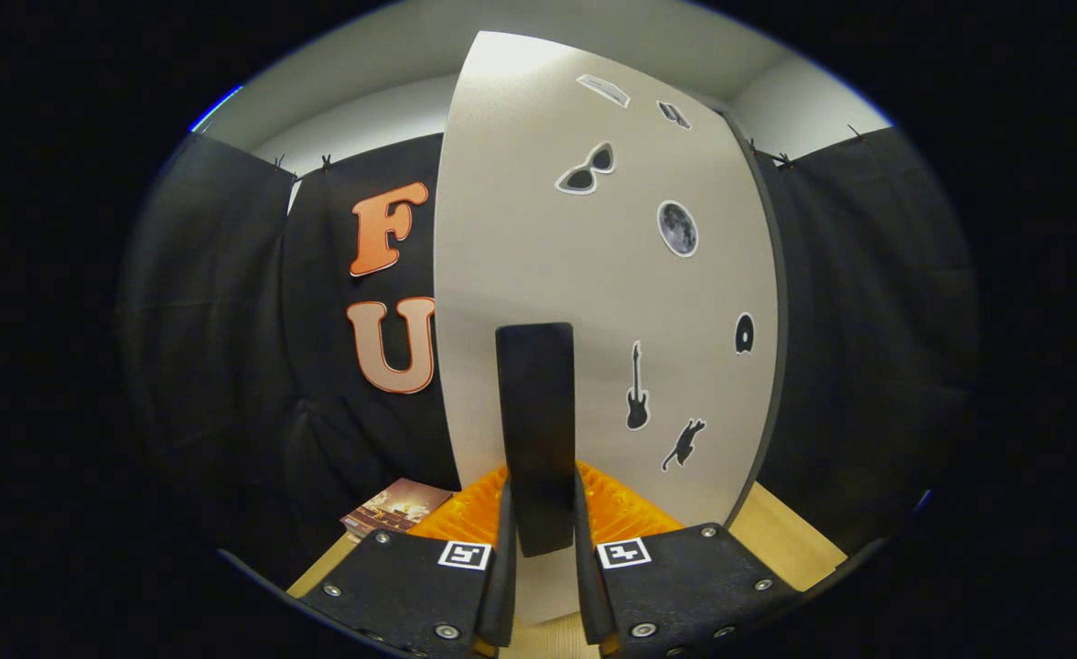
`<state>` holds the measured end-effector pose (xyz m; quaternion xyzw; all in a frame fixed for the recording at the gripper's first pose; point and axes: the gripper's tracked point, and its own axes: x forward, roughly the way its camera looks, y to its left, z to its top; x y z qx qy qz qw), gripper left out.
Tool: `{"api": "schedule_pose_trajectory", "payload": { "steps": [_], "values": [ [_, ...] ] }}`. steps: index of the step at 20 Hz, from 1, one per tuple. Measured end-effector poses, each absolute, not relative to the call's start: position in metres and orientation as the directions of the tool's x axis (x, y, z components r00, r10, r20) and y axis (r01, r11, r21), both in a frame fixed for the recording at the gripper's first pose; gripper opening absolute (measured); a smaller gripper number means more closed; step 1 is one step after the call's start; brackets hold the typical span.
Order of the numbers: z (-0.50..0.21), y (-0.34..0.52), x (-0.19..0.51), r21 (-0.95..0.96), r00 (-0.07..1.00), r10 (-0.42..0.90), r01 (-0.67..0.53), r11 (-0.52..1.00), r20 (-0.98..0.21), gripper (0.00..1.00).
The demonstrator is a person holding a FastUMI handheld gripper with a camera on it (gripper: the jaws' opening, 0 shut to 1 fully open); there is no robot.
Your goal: Open the shoe cabinet door, grab the shoes and put them into the shoe cabinet, then close the shoe cabinet door.
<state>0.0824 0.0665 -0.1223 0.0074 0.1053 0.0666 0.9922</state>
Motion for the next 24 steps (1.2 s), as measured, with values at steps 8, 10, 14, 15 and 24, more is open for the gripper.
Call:
{"api": "schedule_pose_trajectory", "payload": {
  "steps": [8,10,14,15,24],
  "values": [
    [-0.117,0.024,0.051,0.053,0.972,0.137,-0.129,0.99,-0.193,0.27],
    [-0.119,0.013,0.047,0.063,0.971,0.131,-0.121,0.991,-0.201,0.27],
    [-0.118,-0.013,0.034,0.054,0.974,0.087,-0.077,0.996,-0.208,0.27],
    [-0.116,-0.02,0.031,0.048,0.976,0.07,-0.061,0.997,-0.207,0.24],
    [-0.118,-0.085,0.012,0.01,0.979,-0.071,0.074,0.997,-0.19,0.18]
  ]
}}
